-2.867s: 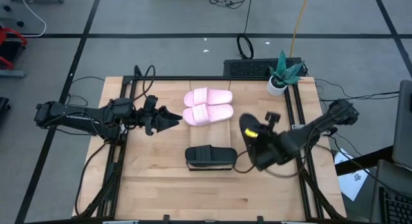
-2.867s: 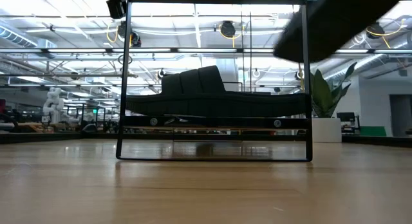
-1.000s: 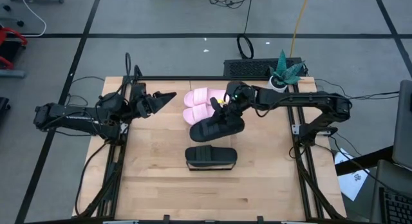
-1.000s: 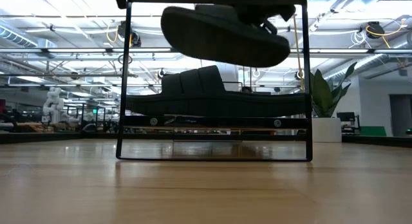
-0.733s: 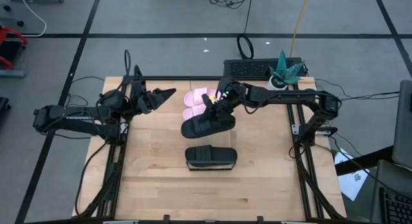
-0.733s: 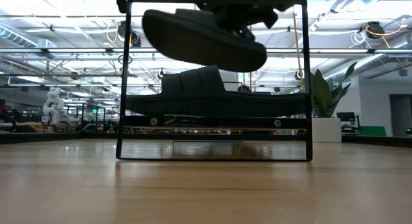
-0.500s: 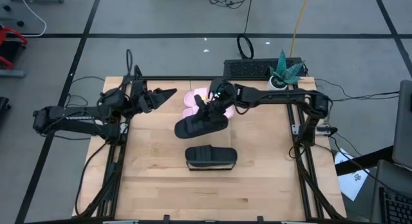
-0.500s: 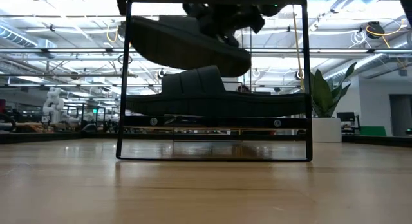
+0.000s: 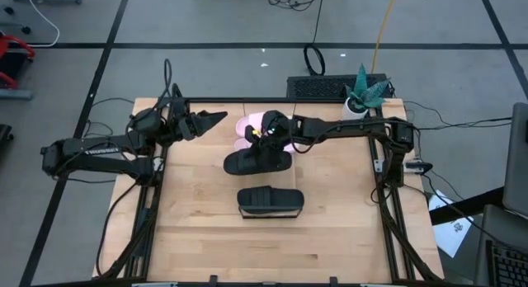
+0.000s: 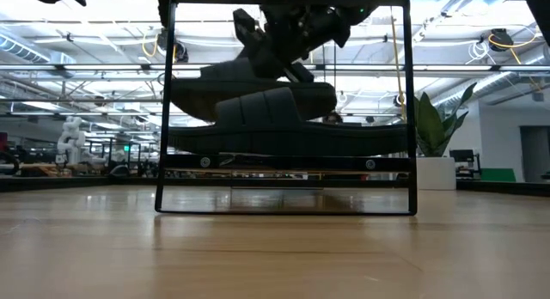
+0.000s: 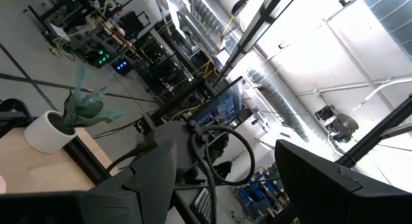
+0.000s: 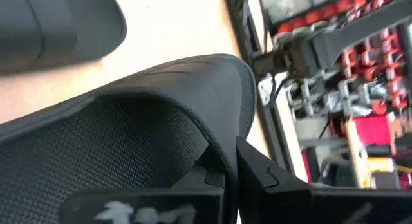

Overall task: Pick and place slides into the shelf
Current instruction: Put the black slide on the shelf

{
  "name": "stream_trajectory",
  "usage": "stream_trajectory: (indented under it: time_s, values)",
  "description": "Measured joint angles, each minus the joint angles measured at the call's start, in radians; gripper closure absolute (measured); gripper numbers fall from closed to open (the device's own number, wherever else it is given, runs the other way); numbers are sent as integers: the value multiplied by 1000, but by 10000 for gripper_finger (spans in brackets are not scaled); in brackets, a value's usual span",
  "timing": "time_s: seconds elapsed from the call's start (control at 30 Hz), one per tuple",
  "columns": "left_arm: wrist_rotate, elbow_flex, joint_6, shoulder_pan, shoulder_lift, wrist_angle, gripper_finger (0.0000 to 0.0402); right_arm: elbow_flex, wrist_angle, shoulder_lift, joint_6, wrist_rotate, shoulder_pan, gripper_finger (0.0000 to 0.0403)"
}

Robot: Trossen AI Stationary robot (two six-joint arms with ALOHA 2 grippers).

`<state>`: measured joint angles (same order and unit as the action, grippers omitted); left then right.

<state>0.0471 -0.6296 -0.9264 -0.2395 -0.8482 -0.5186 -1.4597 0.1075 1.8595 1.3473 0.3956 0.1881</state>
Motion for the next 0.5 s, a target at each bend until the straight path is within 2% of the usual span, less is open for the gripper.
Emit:
stream_trajectory:
  time_s: [0.5]
  values:
    - [53,0,-3,-21,0,0,144,0,103,0,-116,-2,-50,403]
